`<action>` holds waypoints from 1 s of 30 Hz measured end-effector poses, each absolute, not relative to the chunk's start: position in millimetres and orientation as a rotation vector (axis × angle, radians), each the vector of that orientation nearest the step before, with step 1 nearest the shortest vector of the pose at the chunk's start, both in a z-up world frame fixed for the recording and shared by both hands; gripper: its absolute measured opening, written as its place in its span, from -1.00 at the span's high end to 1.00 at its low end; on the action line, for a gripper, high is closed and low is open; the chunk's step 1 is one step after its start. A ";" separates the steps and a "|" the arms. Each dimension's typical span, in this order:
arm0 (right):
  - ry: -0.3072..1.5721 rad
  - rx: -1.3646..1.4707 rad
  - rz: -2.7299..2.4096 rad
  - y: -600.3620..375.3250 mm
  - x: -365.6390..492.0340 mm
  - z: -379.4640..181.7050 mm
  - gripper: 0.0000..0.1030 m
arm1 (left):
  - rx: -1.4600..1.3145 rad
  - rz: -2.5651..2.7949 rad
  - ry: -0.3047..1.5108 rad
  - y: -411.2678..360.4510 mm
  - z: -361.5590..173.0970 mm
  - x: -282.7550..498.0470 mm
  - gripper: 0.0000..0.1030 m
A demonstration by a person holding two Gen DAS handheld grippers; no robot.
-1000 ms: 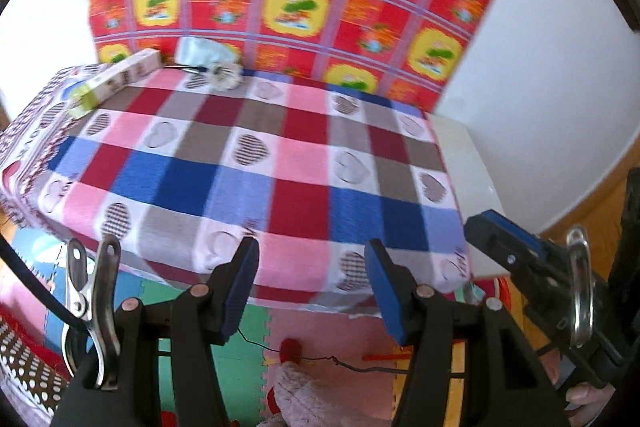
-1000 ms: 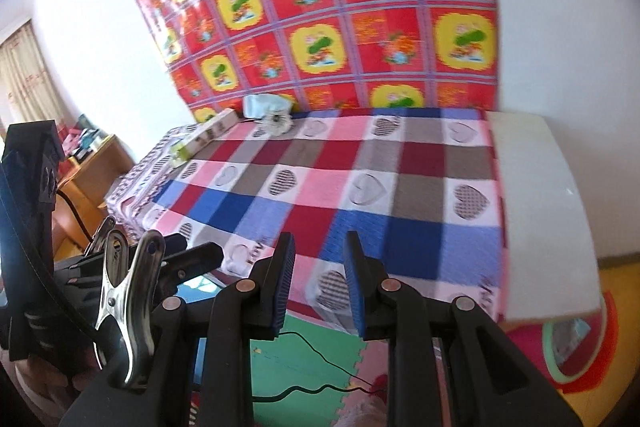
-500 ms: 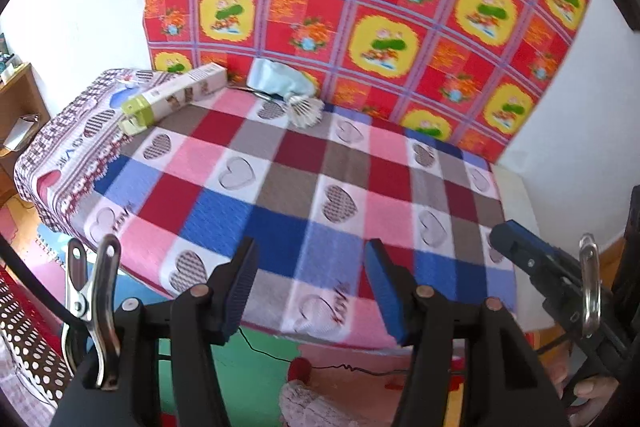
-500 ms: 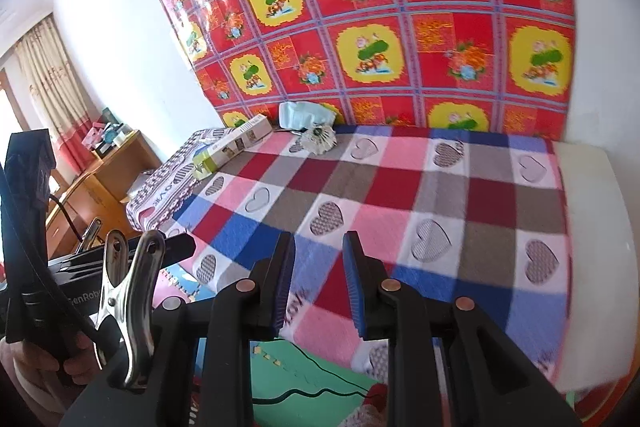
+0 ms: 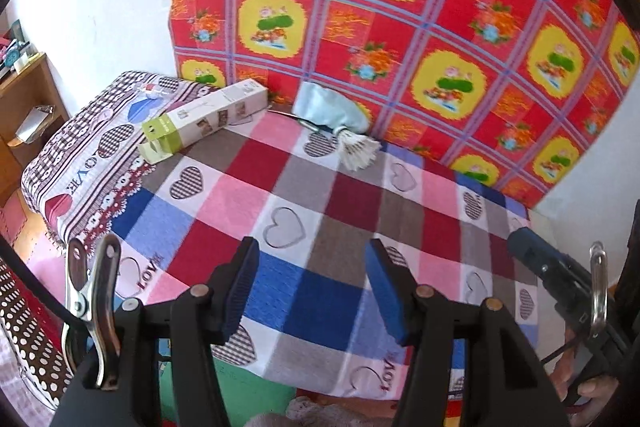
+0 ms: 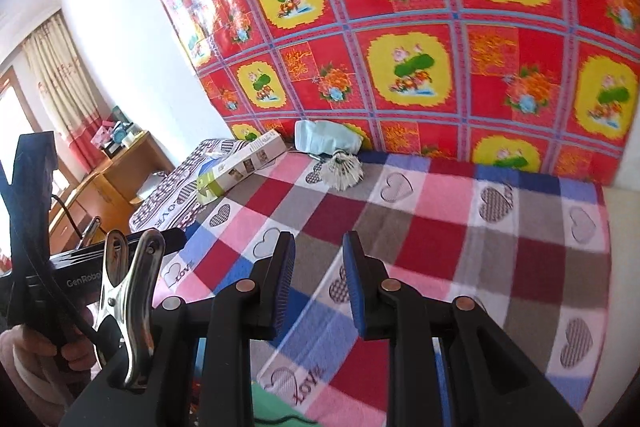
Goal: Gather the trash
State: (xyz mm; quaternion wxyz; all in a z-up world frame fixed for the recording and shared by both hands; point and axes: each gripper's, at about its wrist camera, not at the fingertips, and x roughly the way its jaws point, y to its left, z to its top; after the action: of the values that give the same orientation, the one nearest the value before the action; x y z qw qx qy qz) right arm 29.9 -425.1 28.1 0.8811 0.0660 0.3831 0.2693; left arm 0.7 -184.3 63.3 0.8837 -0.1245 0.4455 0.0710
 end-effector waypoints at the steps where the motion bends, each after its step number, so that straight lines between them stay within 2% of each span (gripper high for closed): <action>1: 0.806 0.142 0.562 -420.5 35.6 27.0 0.50 | -0.267 0.155 0.928 -177.6 63.0 3.8 -0.12; 30: 0.839 0.223 0.306 -281.9 99.8 6.3 0.50 | -0.199 0.061 0.982 42.0 37.4 125.1 -0.12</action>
State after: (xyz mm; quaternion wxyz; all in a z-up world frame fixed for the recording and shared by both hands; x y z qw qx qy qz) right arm 99.8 -281.9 6.3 0.8959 0.1077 0.4050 0.1476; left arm 125.1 42.0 37.4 0.8766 -0.0954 0.4708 0.0294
